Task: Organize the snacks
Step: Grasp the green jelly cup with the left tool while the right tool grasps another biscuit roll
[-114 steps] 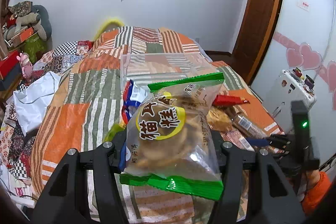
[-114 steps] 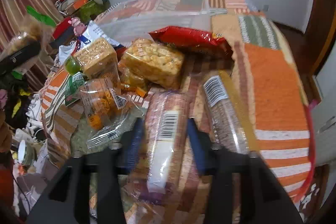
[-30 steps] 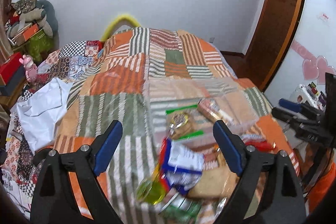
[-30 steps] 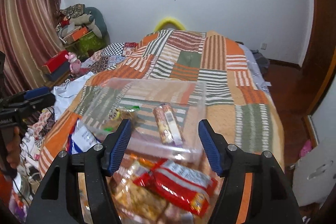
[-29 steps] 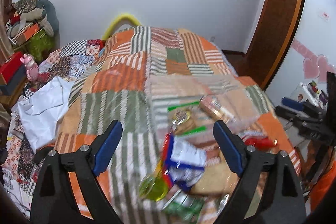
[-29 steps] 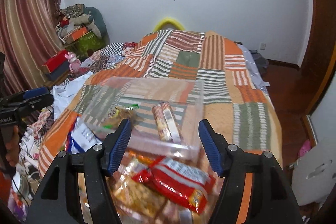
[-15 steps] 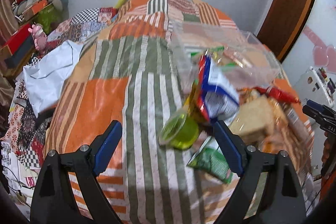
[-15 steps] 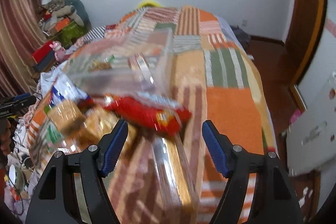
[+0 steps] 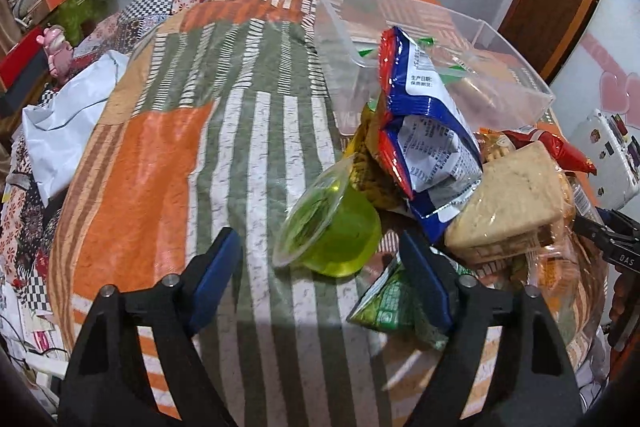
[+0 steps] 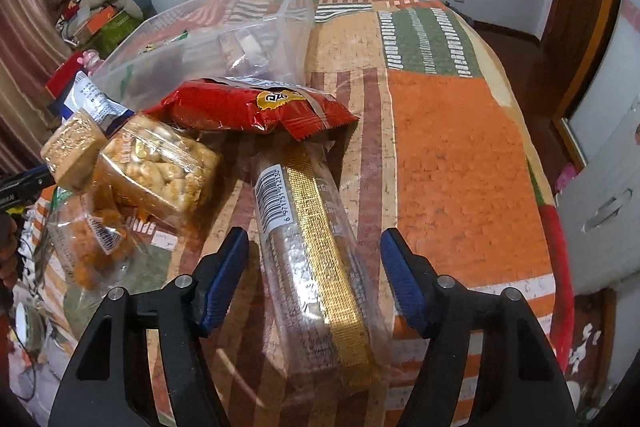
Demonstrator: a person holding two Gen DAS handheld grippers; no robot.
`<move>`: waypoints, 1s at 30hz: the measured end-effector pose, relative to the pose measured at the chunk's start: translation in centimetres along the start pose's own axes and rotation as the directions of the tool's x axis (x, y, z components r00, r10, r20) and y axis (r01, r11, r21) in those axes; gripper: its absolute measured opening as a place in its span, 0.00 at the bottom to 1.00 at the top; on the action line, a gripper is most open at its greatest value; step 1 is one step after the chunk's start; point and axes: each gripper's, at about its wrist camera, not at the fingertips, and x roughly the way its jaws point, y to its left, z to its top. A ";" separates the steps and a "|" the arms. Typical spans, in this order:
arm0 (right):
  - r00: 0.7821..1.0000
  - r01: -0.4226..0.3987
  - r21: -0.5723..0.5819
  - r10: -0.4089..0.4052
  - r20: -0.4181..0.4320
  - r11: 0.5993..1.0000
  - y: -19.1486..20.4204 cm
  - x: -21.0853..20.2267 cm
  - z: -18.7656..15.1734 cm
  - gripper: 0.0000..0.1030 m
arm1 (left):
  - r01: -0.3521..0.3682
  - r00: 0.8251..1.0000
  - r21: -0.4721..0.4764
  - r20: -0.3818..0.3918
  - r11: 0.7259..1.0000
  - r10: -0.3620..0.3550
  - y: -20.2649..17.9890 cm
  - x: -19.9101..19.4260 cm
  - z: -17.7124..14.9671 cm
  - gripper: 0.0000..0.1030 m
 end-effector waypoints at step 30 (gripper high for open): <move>0.990 -0.118 -0.004 0.118 0.074 0.993 2.2 -3.0 -0.3 0.32 | 0.015 0.992 -0.012 0.122 1.000 -0.013 -0.8 -5.5 0.4 0.44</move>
